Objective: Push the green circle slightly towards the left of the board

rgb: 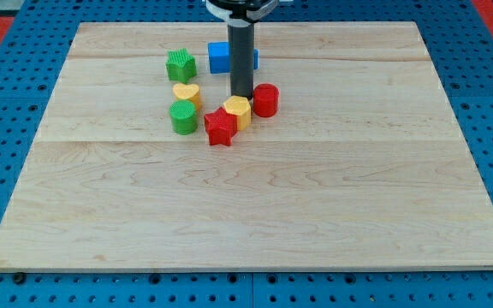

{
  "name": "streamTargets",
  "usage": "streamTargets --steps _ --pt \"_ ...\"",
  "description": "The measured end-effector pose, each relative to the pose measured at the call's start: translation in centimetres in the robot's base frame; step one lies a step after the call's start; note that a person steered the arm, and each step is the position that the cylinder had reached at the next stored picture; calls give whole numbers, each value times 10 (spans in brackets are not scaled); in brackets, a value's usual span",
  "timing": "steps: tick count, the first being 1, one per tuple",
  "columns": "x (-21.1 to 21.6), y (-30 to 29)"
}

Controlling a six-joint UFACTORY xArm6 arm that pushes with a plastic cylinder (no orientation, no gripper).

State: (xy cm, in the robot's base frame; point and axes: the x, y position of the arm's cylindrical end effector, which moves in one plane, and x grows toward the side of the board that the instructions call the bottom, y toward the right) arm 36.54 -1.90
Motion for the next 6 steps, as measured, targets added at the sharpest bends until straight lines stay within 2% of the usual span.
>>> streamTargets --steps 1,2,3,4,6 --pt "0 -26" --pt "17 -27" --pt "41 29" --pt "49 22" --pt "47 -93"
